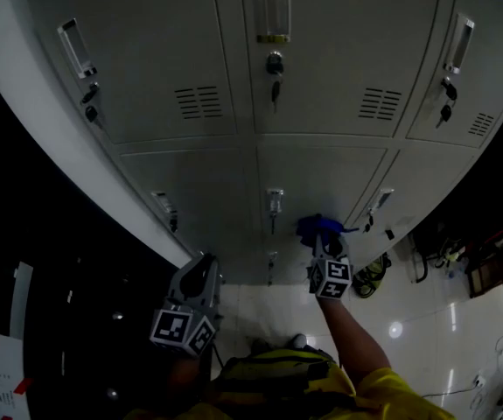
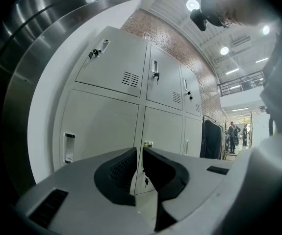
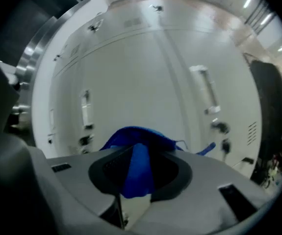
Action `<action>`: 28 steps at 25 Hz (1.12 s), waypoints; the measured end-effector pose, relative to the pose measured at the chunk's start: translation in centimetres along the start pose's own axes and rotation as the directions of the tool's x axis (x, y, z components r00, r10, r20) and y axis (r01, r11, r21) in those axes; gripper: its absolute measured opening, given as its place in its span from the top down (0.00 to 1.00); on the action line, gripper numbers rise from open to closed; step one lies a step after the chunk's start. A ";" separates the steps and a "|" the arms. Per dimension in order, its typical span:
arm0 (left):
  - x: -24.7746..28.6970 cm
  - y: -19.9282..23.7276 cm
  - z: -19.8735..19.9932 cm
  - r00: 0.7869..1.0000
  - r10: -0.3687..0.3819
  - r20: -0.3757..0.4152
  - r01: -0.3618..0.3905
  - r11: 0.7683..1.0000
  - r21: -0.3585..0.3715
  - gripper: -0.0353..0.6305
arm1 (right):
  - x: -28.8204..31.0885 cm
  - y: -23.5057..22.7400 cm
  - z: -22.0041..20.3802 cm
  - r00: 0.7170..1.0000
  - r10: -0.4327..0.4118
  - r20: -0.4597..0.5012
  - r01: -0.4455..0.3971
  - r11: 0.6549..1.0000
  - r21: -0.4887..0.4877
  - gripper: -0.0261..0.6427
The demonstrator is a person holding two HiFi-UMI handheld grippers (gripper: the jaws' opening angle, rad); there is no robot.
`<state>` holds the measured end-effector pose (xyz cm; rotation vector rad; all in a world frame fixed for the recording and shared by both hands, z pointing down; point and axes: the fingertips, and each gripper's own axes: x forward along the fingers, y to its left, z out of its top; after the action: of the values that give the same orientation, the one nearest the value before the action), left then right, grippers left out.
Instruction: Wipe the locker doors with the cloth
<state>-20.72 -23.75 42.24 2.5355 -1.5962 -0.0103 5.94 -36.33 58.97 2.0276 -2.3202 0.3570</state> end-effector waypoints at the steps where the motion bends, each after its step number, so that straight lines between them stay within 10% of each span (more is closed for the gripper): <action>1: -0.2 0.1 -0.1 1.000 0.004 -0.002 -0.004 1.000 0.001 0.88 | 0.4 3.2 -2.1 0.998 0.052 -0.045 -0.053 0.998 -0.024 0.80; 10: -1.2 1.0 0.3 0.999 0.037 0.008 -0.037 0.999 0.018 0.88 | 7.0 13.5 -7.4 0.972 0.167 -0.162 -0.178 0.983 -0.053 0.80; 21: 0.7 0.5 0.1 1.000 0.012 0.007 -0.012 1.000 0.017 0.88 | 2.3 -9.3 -4.0 0.992 -0.119 -0.038 0.116 0.989 -0.088 0.80; 28: 1.7 0.2 -0.2 1.000 0.004 -0.008 -0.003 1.000 0.009 0.88 | 1.1 -8.5 -2.5 0.996 -0.083 -0.041 0.081 0.996 -0.030 0.80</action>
<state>-20.10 -25.35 42.55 2.5361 -1.6013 0.0073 13.86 -37.95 62.85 2.0738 -2.1973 0.3568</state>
